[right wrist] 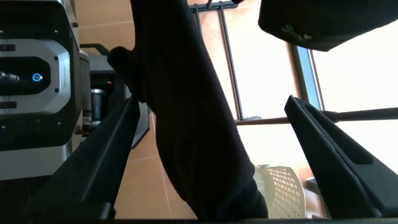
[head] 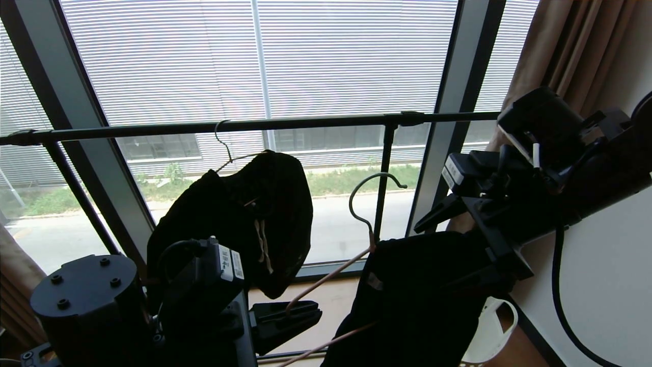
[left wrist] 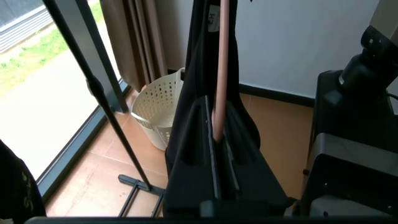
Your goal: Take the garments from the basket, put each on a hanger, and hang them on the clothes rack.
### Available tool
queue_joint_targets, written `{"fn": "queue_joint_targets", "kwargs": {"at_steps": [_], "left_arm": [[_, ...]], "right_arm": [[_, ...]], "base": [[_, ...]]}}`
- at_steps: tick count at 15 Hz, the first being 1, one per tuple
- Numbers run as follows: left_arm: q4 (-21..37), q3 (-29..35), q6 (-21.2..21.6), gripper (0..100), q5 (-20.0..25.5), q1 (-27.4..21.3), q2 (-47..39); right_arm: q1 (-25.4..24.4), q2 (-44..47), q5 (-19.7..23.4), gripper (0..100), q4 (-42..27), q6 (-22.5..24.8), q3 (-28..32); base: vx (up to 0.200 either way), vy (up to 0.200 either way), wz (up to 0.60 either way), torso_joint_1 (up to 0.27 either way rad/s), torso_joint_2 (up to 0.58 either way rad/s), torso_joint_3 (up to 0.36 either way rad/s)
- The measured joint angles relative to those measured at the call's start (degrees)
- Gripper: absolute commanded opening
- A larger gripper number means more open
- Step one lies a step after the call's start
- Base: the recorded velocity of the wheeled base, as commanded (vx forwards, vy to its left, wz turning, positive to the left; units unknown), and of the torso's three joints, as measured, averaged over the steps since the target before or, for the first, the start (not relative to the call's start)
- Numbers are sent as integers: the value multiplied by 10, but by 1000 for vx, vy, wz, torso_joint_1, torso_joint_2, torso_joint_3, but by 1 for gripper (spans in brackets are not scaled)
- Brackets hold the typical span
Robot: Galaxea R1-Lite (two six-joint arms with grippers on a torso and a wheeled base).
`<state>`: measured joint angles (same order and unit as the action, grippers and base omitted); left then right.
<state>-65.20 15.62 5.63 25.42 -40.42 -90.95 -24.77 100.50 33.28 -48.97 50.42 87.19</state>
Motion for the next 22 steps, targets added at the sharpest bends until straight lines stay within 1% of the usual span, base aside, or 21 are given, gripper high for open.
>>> {"fn": "queue_joint_targets", "kwargs": {"at_steps": [7,8,11,16,19,20,22], "left_arm": [[0,1,0,0,0,0,-1],[0,1,0,0,0,0,-1],[0,1,0,0,0,1,-2],[-1,0,-1,0,0,2,-2],[-1,0,-1,0,0,3,-2],[-1,0,-1,100,0,3,-2],[-3,0,-2,100,1,4,-2]], "right_arm": [[0,7,11,100,1,-5,-11],[0,7,11,0,5,-8,-15],[0,7,13,0,26,-9,-22],[0,4,13,0,26,-7,-24],[0,2,24,0,25,-8,-24],[0,2,25,0,25,-8,-23],[0,2,25,0,25,-9,-23]], "base": [[0,0,0,0,0,0],[0,0,0,0,0,0],[0,0,0,0,0,0],[0,0,0,0,0,0],[0,0,0,0,0,0],[0,0,0,0,0,0],[0,0,0,0,0,0]]}}
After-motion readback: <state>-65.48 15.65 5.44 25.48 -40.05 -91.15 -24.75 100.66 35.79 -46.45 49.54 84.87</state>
